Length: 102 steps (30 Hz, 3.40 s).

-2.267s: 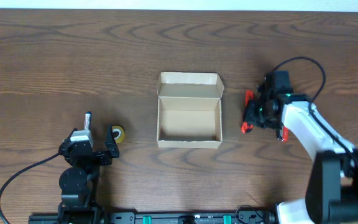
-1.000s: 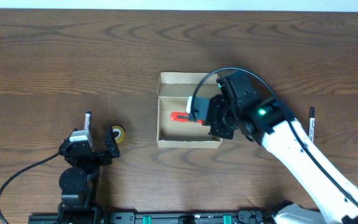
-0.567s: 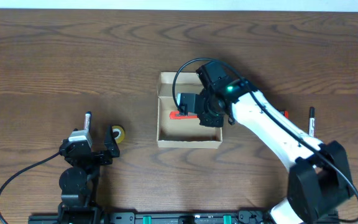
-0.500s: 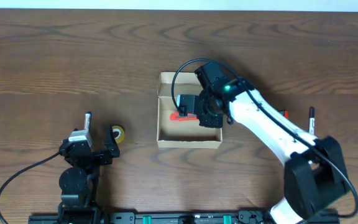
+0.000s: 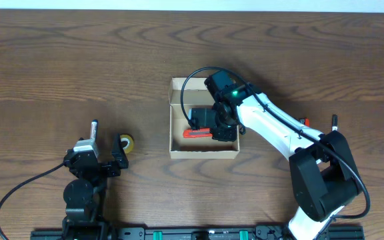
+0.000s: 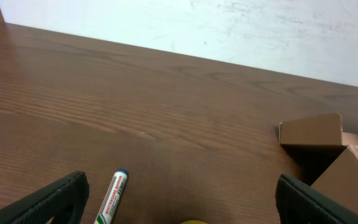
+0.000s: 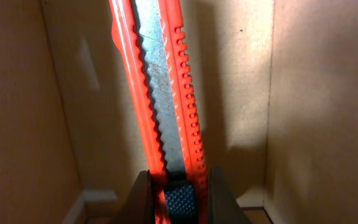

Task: Pack container
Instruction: 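Carry the box cutter into the box and open the right gripper, then withdraw the right gripper back toward the red stapler, then grasp the red stapler with the right gripper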

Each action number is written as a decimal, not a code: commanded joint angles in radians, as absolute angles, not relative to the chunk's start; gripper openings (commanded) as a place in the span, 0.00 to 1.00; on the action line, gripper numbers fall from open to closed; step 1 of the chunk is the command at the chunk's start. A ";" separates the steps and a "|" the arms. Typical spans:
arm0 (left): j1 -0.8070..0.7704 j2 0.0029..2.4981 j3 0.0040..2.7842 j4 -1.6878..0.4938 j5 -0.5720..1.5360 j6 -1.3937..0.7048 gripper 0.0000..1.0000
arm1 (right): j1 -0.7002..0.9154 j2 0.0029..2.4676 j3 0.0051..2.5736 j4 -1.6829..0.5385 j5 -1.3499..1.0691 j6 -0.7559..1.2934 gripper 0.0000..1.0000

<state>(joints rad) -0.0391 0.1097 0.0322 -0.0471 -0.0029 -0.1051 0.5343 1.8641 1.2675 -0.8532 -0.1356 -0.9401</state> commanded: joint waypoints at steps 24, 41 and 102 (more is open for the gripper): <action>-0.033 0.110 0.005 -0.076 0.001 -0.113 0.95 | 0.505 1.706 1.613 -0.958 -0.049 -0.399 0.93; -0.033 0.110 0.005 -0.077 0.001 -0.113 0.95 | -0.080 1.605 1.683 -1.251 0.120 0.360 0.86; -0.033 0.110 0.005 -0.076 0.001 -0.121 0.95 | -0.191 2.001 1.223 -0.896 0.034 0.088 0.01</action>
